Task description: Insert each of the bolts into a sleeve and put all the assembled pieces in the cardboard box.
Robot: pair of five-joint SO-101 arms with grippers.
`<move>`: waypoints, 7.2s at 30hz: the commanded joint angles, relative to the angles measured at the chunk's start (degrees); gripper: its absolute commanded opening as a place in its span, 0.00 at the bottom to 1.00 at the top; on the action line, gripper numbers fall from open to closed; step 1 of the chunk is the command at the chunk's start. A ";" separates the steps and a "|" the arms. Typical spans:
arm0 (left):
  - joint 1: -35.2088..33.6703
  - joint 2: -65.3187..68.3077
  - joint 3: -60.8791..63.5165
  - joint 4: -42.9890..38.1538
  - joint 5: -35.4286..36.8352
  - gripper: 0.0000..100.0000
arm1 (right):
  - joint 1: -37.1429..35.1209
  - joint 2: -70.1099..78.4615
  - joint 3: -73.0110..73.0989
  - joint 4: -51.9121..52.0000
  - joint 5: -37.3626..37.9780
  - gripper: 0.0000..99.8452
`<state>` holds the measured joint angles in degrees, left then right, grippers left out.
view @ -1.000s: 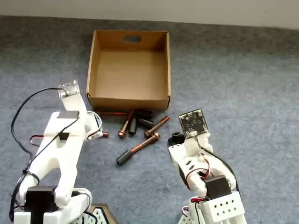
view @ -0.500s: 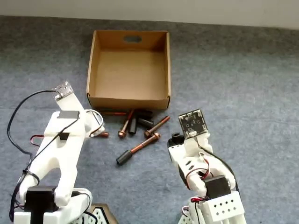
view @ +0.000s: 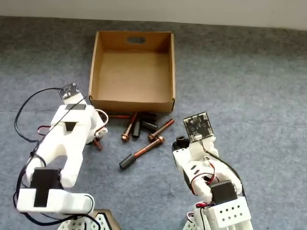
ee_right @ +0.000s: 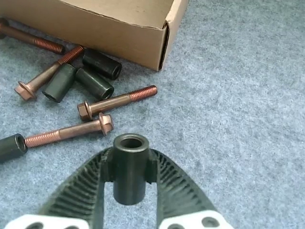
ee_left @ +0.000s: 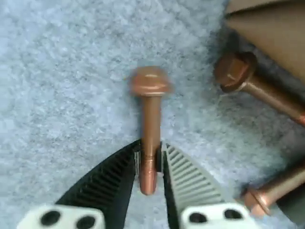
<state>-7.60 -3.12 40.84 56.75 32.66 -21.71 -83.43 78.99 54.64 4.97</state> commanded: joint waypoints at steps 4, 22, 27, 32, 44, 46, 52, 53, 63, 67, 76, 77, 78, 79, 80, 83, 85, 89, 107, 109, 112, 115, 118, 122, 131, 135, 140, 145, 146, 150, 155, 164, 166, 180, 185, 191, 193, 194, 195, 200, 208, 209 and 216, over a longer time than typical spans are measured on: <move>-0.13 -4.88 -1.10 3.78 -4.48 0.01 | -0.13 -0.75 -0.31 -1.01 -0.09 0.01; 13.58 -36.00 23.43 1.14 -38.77 0.01 | -0.04 -0.75 -0.31 -1.10 -0.53 0.01; 18.33 -32.13 22.90 -0.35 -38.86 0.01 | -0.04 -0.75 -0.31 -1.10 -0.53 0.01; 18.42 -29.41 22.99 -4.40 -38.86 0.01 | -0.04 -0.75 -0.31 -1.01 -0.53 0.01; 14.46 -22.46 20.44 -4.92 -38.77 0.15 | -0.04 -0.84 0.75 -1.27 -0.09 0.01; 14.81 -22.46 18.86 -4.92 -38.77 0.15 | -0.04 -0.84 0.75 -1.27 -0.09 0.01; 15.16 -21.85 14.29 -5.27 -38.77 0.15 | -0.04 -0.84 0.84 -1.27 -0.09 0.01; 15.16 -21.85 14.20 -5.80 -38.77 0.15 | -0.04 -0.84 0.84 -1.27 -0.09 0.01; 15.16 -21.76 14.02 -6.51 -38.77 0.16 | -0.04 -0.84 0.84 -1.27 -0.09 0.01; 15.25 -19.21 13.76 -6.59 -38.77 0.16 | -0.04 -0.84 0.84 -1.27 -0.09 0.01; 15.16 -3.74 6.11 -7.82 -38.68 0.15 | -0.04 -0.84 1.01 -1.27 -0.09 0.01; 15.34 -3.38 5.67 -7.82 -38.68 0.15 | -0.04 -0.84 1.01 -1.27 -0.09 0.01; 15.43 -3.38 5.58 -7.82 -38.68 0.15 | -0.04 -0.84 1.01 -1.27 -0.09 0.01; 15.43 -3.38 5.58 -7.82 -38.68 0.15 | -0.04 -0.84 1.01 -1.27 -0.09 0.01; 15.43 -3.38 5.58 -7.74 -38.68 0.15 | -0.04 -0.84 1.01 -1.27 -0.09 0.01; 15.43 -3.38 5.76 -7.74 -38.68 0.05 | -0.04 -0.84 1.01 -1.27 -0.09 0.01; 15.52 -3.38 5.76 -7.74 -38.68 0.01 | -0.04 -0.84 1.01 -1.27 -0.09 0.01; 15.52 -3.38 5.85 -7.74 -38.68 0.01 | -0.04 -0.84 0.92 -1.27 -0.09 0.01; 15.52 -49.19 11.30 -4.92 -38.77 0.01 | -0.04 -18.15 3.12 1.45 -0.18 0.01; 15.78 -56.75 11.12 -7.03 -38.68 0.01 | -0.04 -21.93 4.09 0.92 -0.18 0.01; 16.57 -64.75 11.12 -11.78 -38.42 0.01 | -0.04 -21.05 4.35 -4.88 -0.35 0.01; 17.71 -68.09 11.21 -13.54 -31.91 0.01 | -0.40 -18.51 4.26 -11.91 -0.44 0.01; 17.71 -68.62 11.12 -15.74 -26.81 0.01 | -0.40 -17.10 4.26 -19.03 -0.26 0.01; 17.80 -68.44 11.12 -22.68 -26.11 0.01 | -0.40 -16.04 4.26 -29.23 -0.26 0.01; 25.98 -68.35 11.12 -36.92 -20.40 0.01 | -5.49 -10.33 4.62 -43.47 -0.53 0.01; 30.46 -68.88 11.47 -36.66 -19.96 0.01 | -7.87 -9.80 6.55 -43.56 -0.53 0.01; 30.90 -68.97 14.11 -36.84 -19.69 0.01 | -7.69 -11.21 9.45 -43.65 -0.53 0.01; 30.90 -68.97 16.57 -39.12 -19.69 0.01 | -7.69 -12.79 11.47 -43.47 -0.53 0.01; 31.34 -68.97 17.01 -40.35 -19.69 0.01 | -7.69 -13.05 11.74 -43.47 -0.53 0.01; 33.71 -68.26 18.68 -47.30 -19.69 0.01 | -7.69 -13.41 12.44 -43.38 -0.53 0.01; 35.30 -68.26 19.65 -50.20 -19.69 0.01 | -7.60 -13.41 12.70 -43.38 -0.53 0.01; 35.21 -68.26 24.40 -50.20 -19.78 0.01 | -7.60 -13.41 12.70 -43.38 -0.53 0.01; 35.38 -68.26 24.31 -50.20 -19.69 0.01 | -7.60 -13.41 12.70 -43.38 -0.53 0.01; 37.23 -68.18 25.71 -50.11 -19.69 0.01 | -7.60 -13.41 12.70 -43.38 -0.53 0.01; 37.23 -68.18 27.12 -50.29 -19.69 0.01 | -7.60 -13.41 12.70 -43.38 -0.53 0.01; 37.05 -68.18 25.63 -50.46 -19.69 0.01 | -7.60 -13.41 12.70 -43.38 -0.53 0.01; 37.05 -68.18 24.04 -50.37 -19.87 0.01 | -7.60 -13.41 12.70 -43.38 -0.44 0.01; 37.05 -68.18 23.16 -50.37 -19.87 0.01 | -7.60 -13.41 12.70 -43.38 -0.44 0.01; 37.05 -68.18 22.46 -50.29 -19.87 0.01 | -7.60 -13.41 12.70 -43.38 -0.44 0.01; 37.05 -61.14 17.54 -50.46 -19.87 0.01 | -7.60 -13.41 12.70 -43.38 -0.44 0.01; 37.49 -48.66 9.71 -50.46 -19.69 0.01 | -7.60 -13.41 12.79 -43.30 -0.35 0.01; 37.58 -48.66 9.54 -50.46 -19.69 0.01 | -7.60 -13.41 12.79 -43.30 -0.35 0.01; 38.99 -48.31 9.71 -50.46 -19.87 0.01 | -7.60 -13.41 13.85 -43.38 -0.26 0.01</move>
<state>30.81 -51.47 54.11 7.78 12.53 -29.10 -96.00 93.41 12.62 4.97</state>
